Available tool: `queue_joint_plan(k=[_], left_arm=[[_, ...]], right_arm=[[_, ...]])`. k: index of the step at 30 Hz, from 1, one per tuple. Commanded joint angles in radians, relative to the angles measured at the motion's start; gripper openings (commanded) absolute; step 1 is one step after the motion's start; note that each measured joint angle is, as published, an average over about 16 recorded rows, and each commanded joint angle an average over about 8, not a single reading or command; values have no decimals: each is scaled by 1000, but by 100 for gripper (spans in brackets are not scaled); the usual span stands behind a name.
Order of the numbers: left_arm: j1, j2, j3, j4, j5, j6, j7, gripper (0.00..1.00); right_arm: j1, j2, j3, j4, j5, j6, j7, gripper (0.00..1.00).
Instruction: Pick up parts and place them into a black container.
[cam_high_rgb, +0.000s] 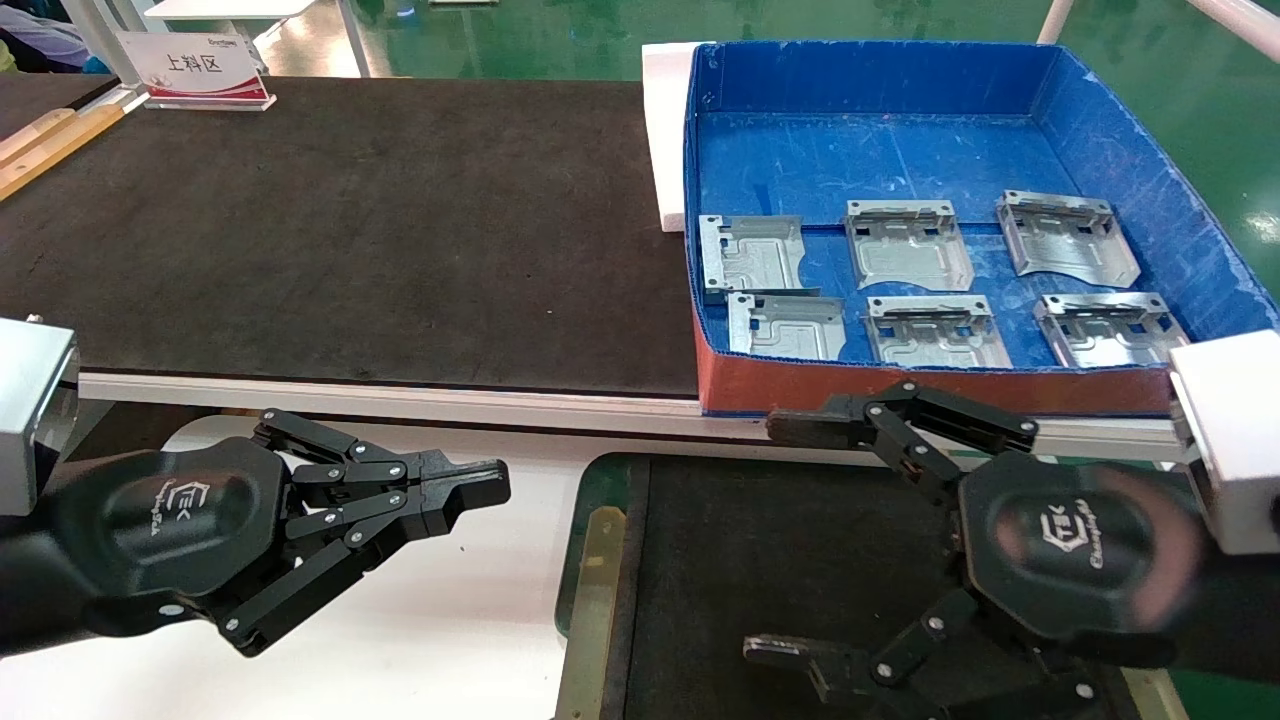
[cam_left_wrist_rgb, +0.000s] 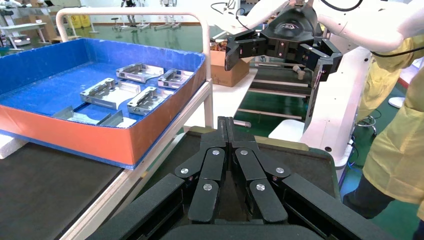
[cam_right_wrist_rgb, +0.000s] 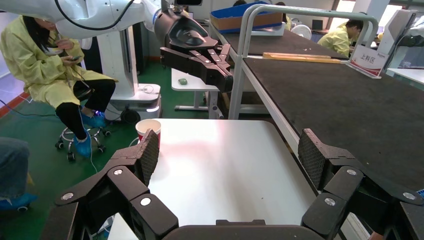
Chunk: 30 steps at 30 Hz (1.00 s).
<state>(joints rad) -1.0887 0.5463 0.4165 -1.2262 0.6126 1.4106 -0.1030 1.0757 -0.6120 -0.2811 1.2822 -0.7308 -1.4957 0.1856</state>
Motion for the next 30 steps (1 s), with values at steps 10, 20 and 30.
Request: queue_joint_plan(k=[10, 20, 30], left_arm=[[0, 0, 0, 0, 0, 0, 0, 100], [0, 0, 0, 0, 0, 0, 0, 100], [0, 0, 0, 0, 0, 0, 0, 100]], right_arm=[[5, 2, 1, -2, -6, 3, -3, 100], [90, -27, -13, -142, -73, -1, -53, 100], [273, -109, -52, -483, -205, 10, -176, 100]])
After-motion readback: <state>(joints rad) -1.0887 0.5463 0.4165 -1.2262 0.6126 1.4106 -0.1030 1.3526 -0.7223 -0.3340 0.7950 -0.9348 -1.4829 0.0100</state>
